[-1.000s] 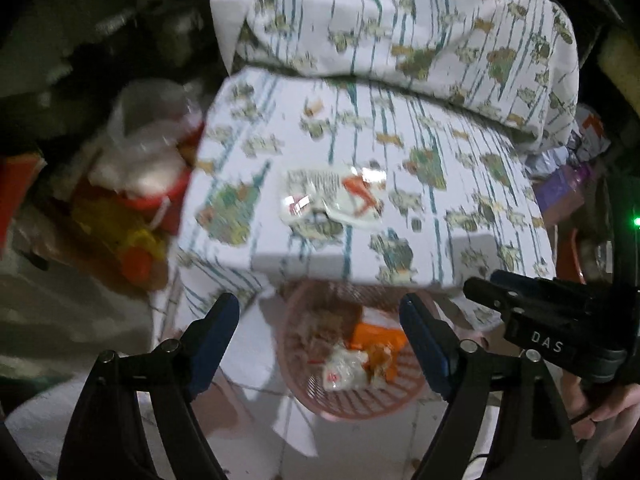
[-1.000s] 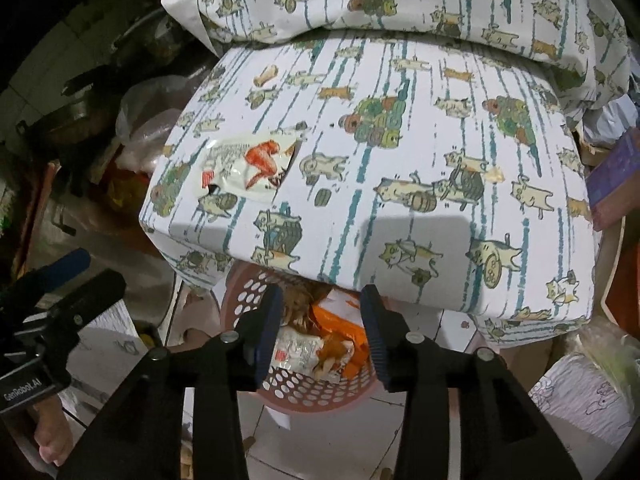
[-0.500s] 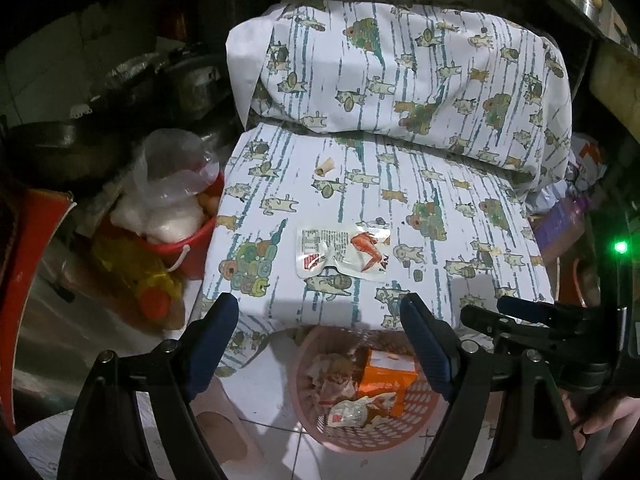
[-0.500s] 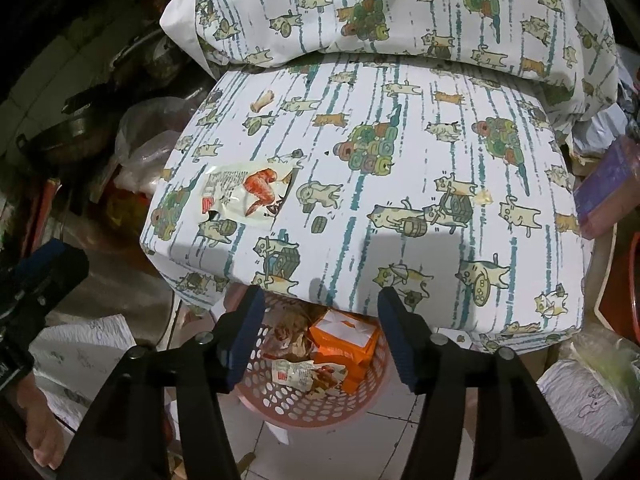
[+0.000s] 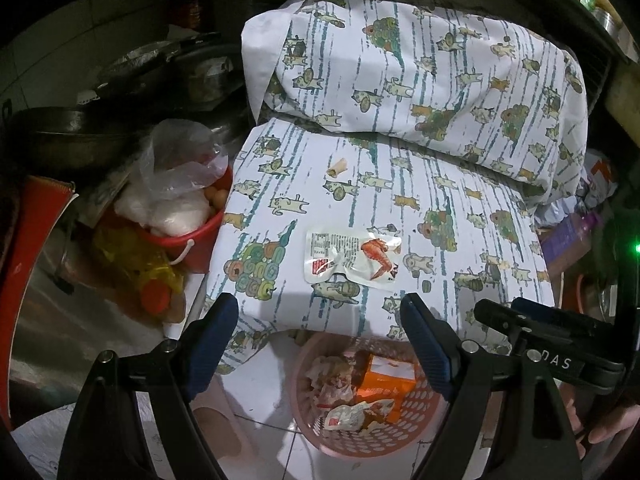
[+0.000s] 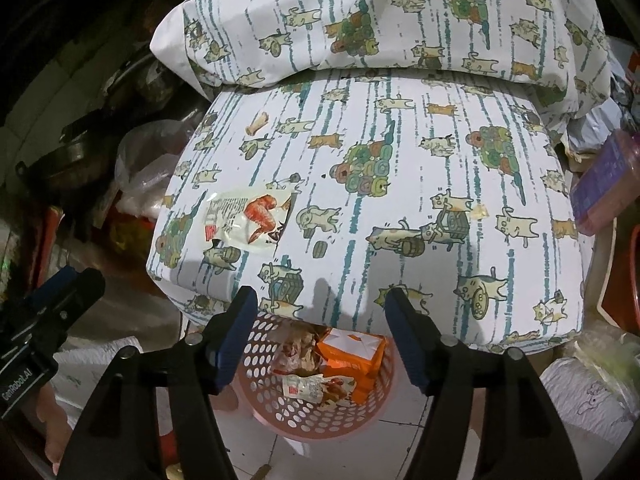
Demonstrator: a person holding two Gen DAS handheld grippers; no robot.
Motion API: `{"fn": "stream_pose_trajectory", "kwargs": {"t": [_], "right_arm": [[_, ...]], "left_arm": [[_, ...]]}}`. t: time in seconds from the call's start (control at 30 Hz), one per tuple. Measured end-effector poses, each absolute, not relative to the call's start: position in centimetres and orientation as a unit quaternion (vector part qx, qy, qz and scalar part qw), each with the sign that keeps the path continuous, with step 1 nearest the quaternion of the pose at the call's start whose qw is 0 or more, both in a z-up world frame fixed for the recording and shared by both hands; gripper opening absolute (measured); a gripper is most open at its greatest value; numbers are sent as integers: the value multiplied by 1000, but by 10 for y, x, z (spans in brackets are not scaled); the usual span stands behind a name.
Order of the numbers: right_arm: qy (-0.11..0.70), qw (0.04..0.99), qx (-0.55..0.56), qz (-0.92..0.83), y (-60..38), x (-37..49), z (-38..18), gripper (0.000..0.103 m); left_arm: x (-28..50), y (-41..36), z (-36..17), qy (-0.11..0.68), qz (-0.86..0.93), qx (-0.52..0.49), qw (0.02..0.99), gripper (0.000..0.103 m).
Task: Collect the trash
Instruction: 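Move both open tools from the basket back over the stool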
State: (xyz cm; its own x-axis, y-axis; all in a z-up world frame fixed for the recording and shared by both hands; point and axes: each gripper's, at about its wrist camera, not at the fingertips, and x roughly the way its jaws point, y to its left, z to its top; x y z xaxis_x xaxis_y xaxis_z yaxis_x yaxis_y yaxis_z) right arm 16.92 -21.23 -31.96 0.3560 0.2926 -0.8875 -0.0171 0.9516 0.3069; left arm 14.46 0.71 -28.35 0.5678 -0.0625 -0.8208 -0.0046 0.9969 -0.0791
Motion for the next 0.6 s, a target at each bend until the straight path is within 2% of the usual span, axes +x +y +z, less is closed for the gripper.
{"fn": "stream_pose_trajectory", "kwargs": {"t": [0.6], "right_arm": [[563,815,112,82,-217,184,-317,66]], "left_arm": [[171,8,-281,500,-35,-71,862,85]]}}
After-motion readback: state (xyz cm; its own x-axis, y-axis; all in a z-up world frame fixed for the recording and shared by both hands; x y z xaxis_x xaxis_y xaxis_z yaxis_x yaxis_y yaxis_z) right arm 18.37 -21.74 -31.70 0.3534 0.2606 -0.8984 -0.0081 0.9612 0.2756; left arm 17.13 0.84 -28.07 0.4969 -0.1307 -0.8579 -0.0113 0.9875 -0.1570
